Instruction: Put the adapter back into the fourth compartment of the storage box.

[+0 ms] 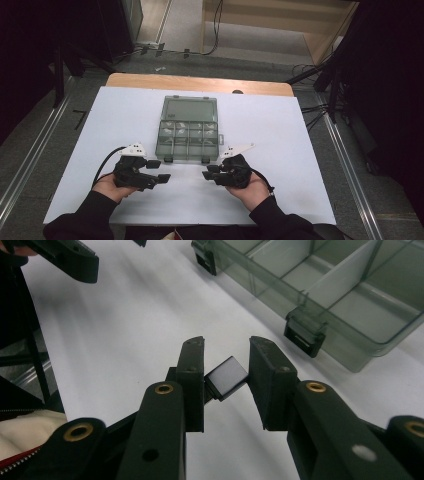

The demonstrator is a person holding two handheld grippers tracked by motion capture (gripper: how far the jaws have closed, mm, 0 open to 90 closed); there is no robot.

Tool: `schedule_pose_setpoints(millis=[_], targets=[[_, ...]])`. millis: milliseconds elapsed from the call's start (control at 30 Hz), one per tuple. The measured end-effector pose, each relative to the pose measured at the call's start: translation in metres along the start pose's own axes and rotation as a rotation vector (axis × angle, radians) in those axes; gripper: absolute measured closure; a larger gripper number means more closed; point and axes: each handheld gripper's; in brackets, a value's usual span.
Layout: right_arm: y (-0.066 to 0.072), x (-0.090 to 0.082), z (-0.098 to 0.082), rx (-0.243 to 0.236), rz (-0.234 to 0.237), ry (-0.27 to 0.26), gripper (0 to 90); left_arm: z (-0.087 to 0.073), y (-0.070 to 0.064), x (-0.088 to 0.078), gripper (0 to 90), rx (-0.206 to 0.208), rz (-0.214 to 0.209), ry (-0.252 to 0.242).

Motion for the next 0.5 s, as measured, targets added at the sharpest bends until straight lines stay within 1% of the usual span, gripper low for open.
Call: schedule_pose_setpoints(millis=[200, 500], targets=[[-0.006, -0.007, 0.0, 0.018, -0.009, -0.021, 66.8, 0.0, 0.0, 0.0, 32.4, -0.001, 0.001, 0.002], [-0.012, -0.014, 0.002, 0.031, -0.021, -0.045, 66.7, 0.0, 0.0, 0.001, 32.4, 0.0, 0.001, 0.003]])
Point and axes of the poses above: each handheld gripper's, and its own axes: x roughly forward along the jaws, z roughly out of its top, y roughly to its left, and after that the axes turned 15 degrees about y, right-handed
